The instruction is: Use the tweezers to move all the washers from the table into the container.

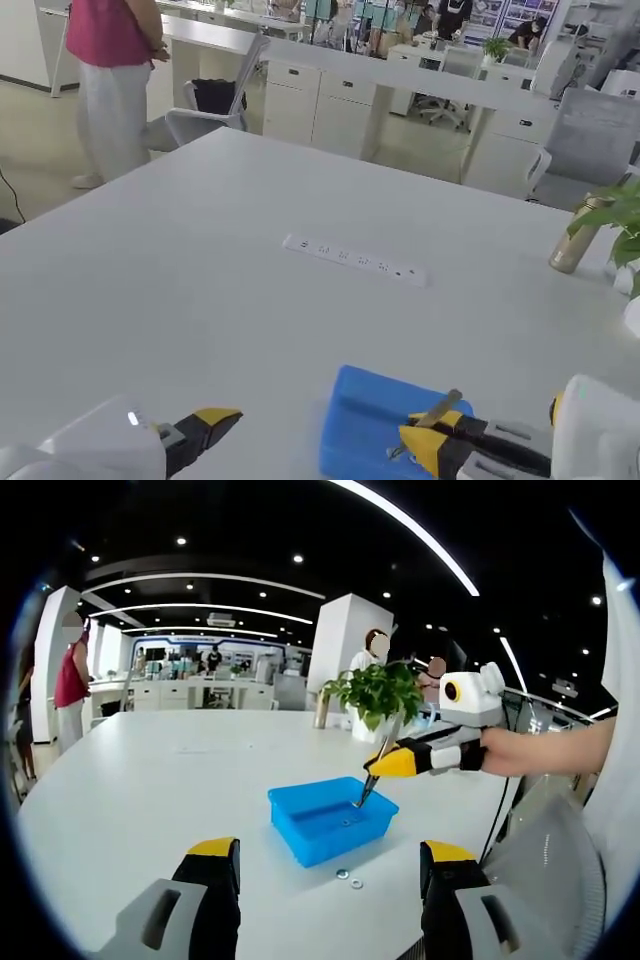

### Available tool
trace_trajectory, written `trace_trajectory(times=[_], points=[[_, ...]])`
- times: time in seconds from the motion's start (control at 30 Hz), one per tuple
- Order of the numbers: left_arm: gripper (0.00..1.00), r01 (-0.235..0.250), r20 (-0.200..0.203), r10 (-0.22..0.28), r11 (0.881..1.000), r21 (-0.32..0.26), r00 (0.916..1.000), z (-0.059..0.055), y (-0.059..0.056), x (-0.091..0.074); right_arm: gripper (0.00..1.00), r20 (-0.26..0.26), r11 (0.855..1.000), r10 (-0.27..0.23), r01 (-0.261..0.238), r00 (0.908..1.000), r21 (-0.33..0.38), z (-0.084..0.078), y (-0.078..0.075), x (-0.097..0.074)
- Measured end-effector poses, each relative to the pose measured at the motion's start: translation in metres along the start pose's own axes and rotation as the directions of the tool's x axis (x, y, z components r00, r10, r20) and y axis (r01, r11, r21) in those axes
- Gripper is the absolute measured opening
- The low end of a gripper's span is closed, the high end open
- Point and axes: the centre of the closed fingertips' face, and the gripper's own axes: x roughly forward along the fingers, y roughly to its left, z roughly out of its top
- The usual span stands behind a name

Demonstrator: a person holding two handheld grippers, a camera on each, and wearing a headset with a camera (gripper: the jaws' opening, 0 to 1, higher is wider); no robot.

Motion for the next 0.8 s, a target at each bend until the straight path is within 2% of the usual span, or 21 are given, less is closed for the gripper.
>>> trace_trajectory(times=[0.17,0.37,0.47,0.6,0.8], points=[[0.73,-0.001,-0.003,0.001,1.000,-0.001,1.0000,0.000,0.000,0.000,0.03,-0.032,0.997,-0.042,0.044,0.9986,0.068,-0.005,-0.017,0.008],[0.73,0.002,-0.004,-0.002,1.000,-0.001,1.0000,-0.001,0.000,0.000,0.03,-0.061,0.989,-0.062,0.069,0.9962,0.132,-0.013,-0.030,0.018],[0.73,0.007,-0.008,-0.007,1.000,0.001,0.9999,-0.001,-0.001,0.001,0.03,-0.103,0.987,-0.069,0.083,0.9923,0.140,-0.023,-0.038,0.026],[0.73,0.007,-0.007,-0.007,1.000,0.000,1.0000,-0.001,-0.001,0.001,0.03,-0.124,0.983,-0.060,0.080,0.9905,0.163,-0.031,-0.044,0.034],[0.73,0.005,-0.006,-0.005,1.000,-0.002,1.0000,-0.001,-0.001,0.000,0.03,-0.174,0.982,-0.062,0.091,0.9829,0.167,-0.048,-0.048,0.043]])
